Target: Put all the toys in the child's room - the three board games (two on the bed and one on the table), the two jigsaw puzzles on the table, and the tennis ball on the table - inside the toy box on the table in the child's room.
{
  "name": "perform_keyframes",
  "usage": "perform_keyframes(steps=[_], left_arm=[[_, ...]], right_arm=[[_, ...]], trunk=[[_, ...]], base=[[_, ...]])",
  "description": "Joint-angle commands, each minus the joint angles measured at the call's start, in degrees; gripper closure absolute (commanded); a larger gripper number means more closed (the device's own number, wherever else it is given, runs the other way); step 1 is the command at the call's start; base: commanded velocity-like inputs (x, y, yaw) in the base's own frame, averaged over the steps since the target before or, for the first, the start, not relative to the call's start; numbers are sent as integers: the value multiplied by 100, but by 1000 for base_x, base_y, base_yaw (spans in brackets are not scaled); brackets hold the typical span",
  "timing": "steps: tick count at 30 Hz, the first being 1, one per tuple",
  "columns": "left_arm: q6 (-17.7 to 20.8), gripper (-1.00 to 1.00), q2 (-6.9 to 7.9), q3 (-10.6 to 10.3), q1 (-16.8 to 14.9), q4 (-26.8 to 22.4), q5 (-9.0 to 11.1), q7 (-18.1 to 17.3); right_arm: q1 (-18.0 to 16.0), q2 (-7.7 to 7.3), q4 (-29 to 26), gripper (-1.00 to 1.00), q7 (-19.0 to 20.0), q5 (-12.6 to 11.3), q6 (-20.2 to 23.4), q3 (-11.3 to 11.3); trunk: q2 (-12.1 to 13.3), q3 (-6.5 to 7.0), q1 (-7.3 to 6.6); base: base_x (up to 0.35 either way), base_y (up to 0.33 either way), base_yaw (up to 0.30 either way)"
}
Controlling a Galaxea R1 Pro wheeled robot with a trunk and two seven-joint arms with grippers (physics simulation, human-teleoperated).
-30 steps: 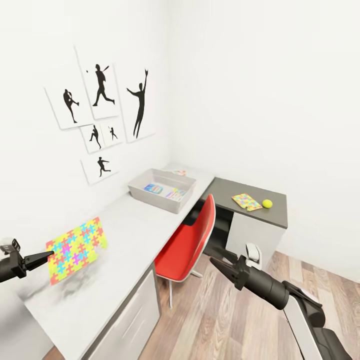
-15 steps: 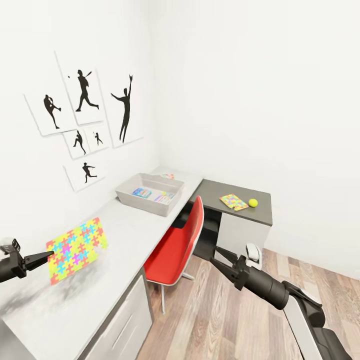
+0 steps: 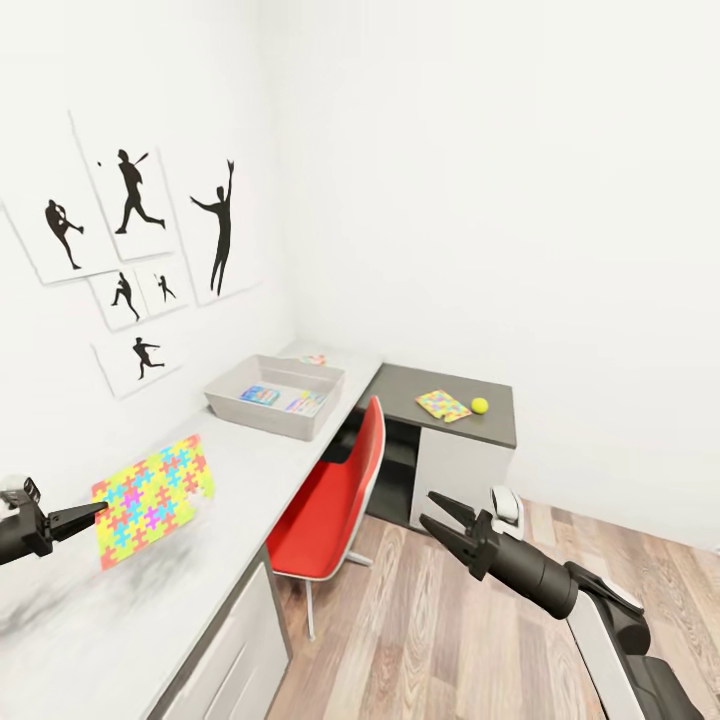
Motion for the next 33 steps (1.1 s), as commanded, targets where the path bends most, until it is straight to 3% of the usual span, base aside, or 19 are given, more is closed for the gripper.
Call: perform_keyframes(steps=[1, 18, 22, 24, 27, 33], left_arm=[[59, 100, 2, 1, -3, -1, -4, -25], [59, 100, 5, 17, 0, -8, -4, -25], [59, 100, 88, 34, 0, -9, 3, -25], [60, 100, 121, 35, 0, -9, 17, -25], [60, 100, 152, 36, 0, -9, 35, -25], [61, 100, 159, 36, 0, -9, 40, -25]], right_arm=[[-6, -1, 1, -100, 5, -33, 48, 0], [-6, -1, 9, -100, 3, -27, 48, -10], [-6, -5, 18, -100, -7, -6, 53, -37], [-6, -12, 22, -100, -9, -7, 55, -103], [-6, -4, 57, -100, -26, 4, 64, -392], [-6, -1, 132, -100, -263, -5, 103, -572]], trunk=[[-12, -4, 4], [-12, 118, 4], [-12, 121, 4], [-12, 122, 4], [-12, 122, 4], [-12, 122, 4]], base=[[0, 0, -172], [0, 0, -150], [0, 0, -19], [0, 0, -6], [0, 0, -2], [0, 0, 0]])
